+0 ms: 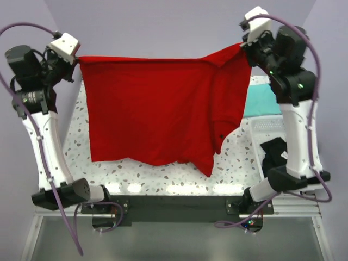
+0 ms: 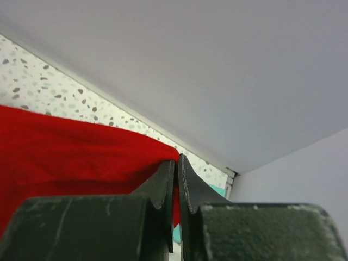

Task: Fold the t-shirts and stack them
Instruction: Flatten the tshirt out

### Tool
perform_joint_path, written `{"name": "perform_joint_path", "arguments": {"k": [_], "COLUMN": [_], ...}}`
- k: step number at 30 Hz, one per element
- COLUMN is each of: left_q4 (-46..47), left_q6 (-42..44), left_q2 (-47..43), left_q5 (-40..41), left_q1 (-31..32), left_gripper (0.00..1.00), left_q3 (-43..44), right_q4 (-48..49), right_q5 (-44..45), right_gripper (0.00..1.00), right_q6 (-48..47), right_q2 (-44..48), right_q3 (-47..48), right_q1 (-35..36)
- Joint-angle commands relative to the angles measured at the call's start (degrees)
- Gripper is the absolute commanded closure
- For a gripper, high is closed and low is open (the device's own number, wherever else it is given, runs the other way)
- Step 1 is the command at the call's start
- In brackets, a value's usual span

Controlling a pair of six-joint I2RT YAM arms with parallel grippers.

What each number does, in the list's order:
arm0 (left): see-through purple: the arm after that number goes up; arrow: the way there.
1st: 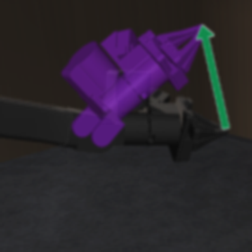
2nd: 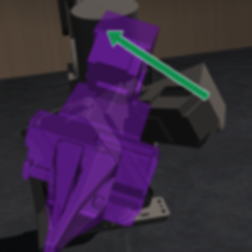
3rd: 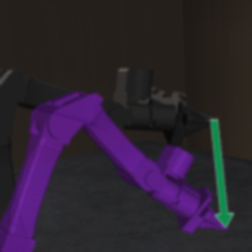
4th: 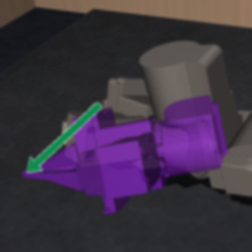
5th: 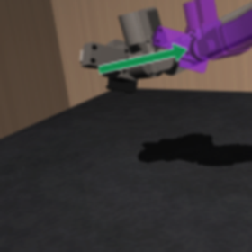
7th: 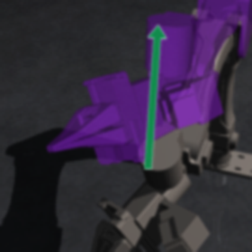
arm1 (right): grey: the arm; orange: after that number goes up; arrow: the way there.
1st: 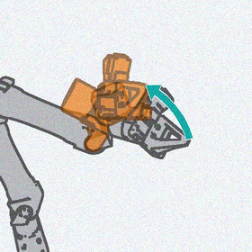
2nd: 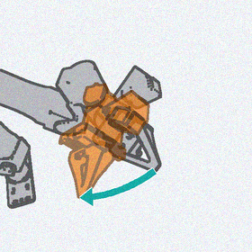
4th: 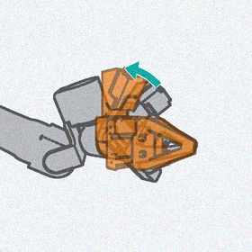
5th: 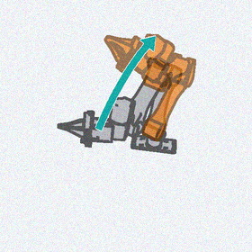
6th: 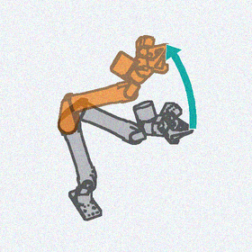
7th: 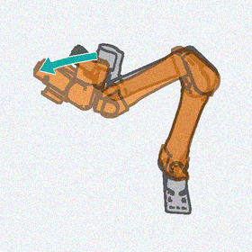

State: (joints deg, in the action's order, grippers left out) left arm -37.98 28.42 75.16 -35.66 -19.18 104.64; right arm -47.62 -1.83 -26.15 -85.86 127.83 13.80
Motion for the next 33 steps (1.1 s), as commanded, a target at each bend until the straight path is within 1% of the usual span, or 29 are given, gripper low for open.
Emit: {"name": "perform_joint_path", "arguments": {"k": [1,2,3,5,6,7,8,10,11,12,13,15,16,17,18,19,20,21,22,23,24,25,26,27,28,30,31,32,33], "left_q4": [4.83,7.1,7.82,7.92,7.13,6.78,6.6,8.61,12.8,15.45,17.83,24.24,26.61,30.9,32.68,34.18,36.89,37.18,37.19,39.01,38.86,38.68,38.16,34.76,30.55,27.36,25.17,21.23,19.36], "left_q6": [0.76,-0.46,-1.95,-6.51,-7.76,-8.73,-10.04,-11.54,-12.33,-12.51,-12.78,-13.39,-14.09,-15.06,-15.07,-14.72,-13.06,-11.91,-10.51,-6.93,-4.72,-2.69,0.89,3.71,10.36,16.81,25.45,29.72,33.59], "left_q2": [5.16,9.09,11.65,17.63,23.66,26.59,31.32,34.08,33.22,31.91,30.16,24.18,22.07,18.31,16.71,15.3,12.85,11.78,10.72,8.71,7.65,6.59,4.93,4.22,2.91,1.14,0.26,-1.57,-2.55], "left_q5": [7.6,8.32,8.76,10.25,10.52,10.61,11.13,12.89,14.72,15.61,16.4,15.97,15.54,12.92,11.42,10.36,7.04,4.31,1.76,-3.05,-5.71,-7.82,-11.15,-12.4,-13.46,-14.08,-14.09,-13.74,-13.3], "left_q1": [3.97,4.93,4.94,4.94,4.94,5.03,5.03,4.94,4.85,4.85,4.77,4.07,3.63,2.14,1.52,1.08,0.29,-0.06,-0.42,-0.33,-0.42,-0.42,-0.25,-0.16,0.28,0.2,0.2,0.2,0.2], "left_gripper": [1.0,1.0,1.0,1.0,1.0,1.0,1.0,1.0,1.0,1.0,1.0,1.0,1.0,1.0,1.0,1.0,1.0,1.0,1.0,1.0,1.0,1.0,1.0,1.0,1.0,1.0,1.0,1.0,1.0], "left_q3": [-1.02,-0.06,1.78,12.21,16.78,26.57,31.45,40.77,40.82,39.51,35.15,29.86,23.13,19.76,16.59,10.38,7.1,3.94,-1.92,-4.94,-8.19,-14.49,-17.42,-19.89,-24.61,-30.08,-35.68,-38.6,-41.33], "right_q4": [7.26,8.23,9.72,10.87,12.36,13.59,16.82,21.49,26.3,28.61,30.63,34.69,35.57,36.71,36.8,36.8,35.41,34.27,33.21,31.46,30.4,29.34,28.03,27.06,25.74,22.5,19.87,15.93,14.93], "right_q5": [5.07,5.77,6.74,10.06,11.3,12.36,14.03,14.91,14.92,14.49,14.31,13.52,13.17,12.12,11.15,8.71,7.11,5.36,2.03,0.43,-1.41,-2.91,-5.1,-6.34,-9.13,-11.0,-12.49,-11.98,-11.54], "right_gripper": [1.0,1.0,1.0,1.0,1.0,1.0,1.0,1.0,1.0,1.0,1.0,1.0,1.0,1.0,1.0,1.0,1.0,1.0,1.0,1.0,1.0,1.0,1.0,1.0,1.0,1.0,1.0,1.0,1.0], "right_q6": [1.09,1.45,1.8,2.51,2.34,1.72,1.46,0.58,0.4,0.31,0.05,-0.65,-1.96,-3.02,-3.98,-5.21,-5.57,-6.19,-6.8,-6.98,-7.85,-9.78,-10.49,-11.37,-14.6,-16.64,-20.57,-22.43,-23.32], "right_q2": [-6.31,-9.64,-12.11,-16.24,-20.27,-21.7,-22.93,-22.86,-21.99,-21.11,-18.84,-16.63,-14.44,-13.03,-11.62,-8.47,-6.79,-5.29,-3.45,-0.39,1.21,2.53,5.24,6.49,7.72,11.31,12.29,13.08,14.66], "right_q3": [-0.05,1.35,5.63,11.45,17.57,20.24,22.53,25.1,24.75,23.62,23.08,21.86,20.98,19.75,16.0,13.35,10.28,3.55,-0.35,-4.48,-12.18,-15.99,-19.95,-27.21,-30.68,-40.14,-42.38,-44.49,-49.12], "right_q1": [-0.53,-0.62,-0.53,-0.62,-0.62,-0.62,-0.62,-0.62,-0.71,-0.71,-0.62,-0.62,-0.62,-0.71,-0.62,-0.62,-0.53,-0.62,-0.71,-0.62,-0.62,-0.53,-0.62,-0.53,-0.36,0.08,0.78,3.05,4.55]}}
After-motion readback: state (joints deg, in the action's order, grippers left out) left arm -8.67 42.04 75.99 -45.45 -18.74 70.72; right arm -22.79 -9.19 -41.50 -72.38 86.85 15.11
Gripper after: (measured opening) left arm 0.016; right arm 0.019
